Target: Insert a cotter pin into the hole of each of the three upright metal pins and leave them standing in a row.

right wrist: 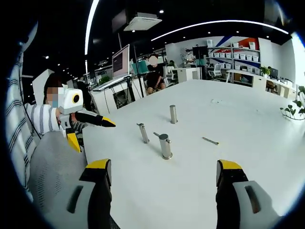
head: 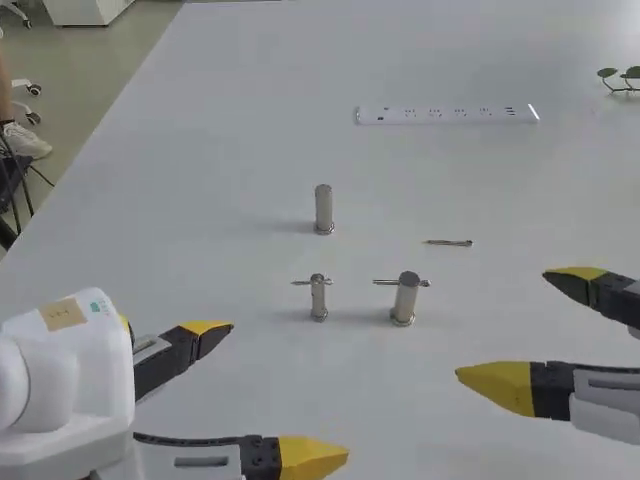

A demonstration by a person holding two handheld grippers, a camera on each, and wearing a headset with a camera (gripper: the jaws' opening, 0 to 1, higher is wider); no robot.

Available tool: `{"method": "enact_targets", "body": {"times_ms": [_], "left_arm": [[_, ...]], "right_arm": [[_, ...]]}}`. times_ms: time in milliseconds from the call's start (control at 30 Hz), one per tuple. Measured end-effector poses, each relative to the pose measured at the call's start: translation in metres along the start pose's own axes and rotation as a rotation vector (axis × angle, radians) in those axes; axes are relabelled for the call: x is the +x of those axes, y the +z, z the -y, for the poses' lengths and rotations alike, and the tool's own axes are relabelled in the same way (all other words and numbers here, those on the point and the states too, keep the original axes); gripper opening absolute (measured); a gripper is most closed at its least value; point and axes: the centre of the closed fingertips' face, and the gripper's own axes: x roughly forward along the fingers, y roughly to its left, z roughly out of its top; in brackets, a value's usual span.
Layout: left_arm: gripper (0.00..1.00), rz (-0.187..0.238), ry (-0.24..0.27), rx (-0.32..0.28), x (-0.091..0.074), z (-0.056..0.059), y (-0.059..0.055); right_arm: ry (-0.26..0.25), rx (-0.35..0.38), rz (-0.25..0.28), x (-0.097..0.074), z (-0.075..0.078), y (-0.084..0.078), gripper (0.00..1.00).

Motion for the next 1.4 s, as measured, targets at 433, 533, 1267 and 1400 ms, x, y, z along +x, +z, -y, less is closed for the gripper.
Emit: {"method": "enact_targets", "body": {"times_ms": [433,533,1267,1400], "left_arm": [[0.95,0.010,0.016,0.014,0.014,-0.021,0.023],[0.95,0.014,0.014,0.029,0.017,-0.026,0.033],[0.95,-0.032,0.009,0.170,0.084,-0.085,0.103],[0.94,-0.047,0.020,0.166,0.094,-0.098,0.110]], "right_arm": [[-0.053,0.066,-0.016,-0.019,0.000,-0.017,0.98],[-0.074,0.079,-0.026,-0.024,0.004,-0.020,0.98],[-0.095,0.111,-0.052,-0.042,0.005,-0.032,0.95],[-0.096,0.109,-0.051,-0.043,0.004,-0.030,0.94]]}}
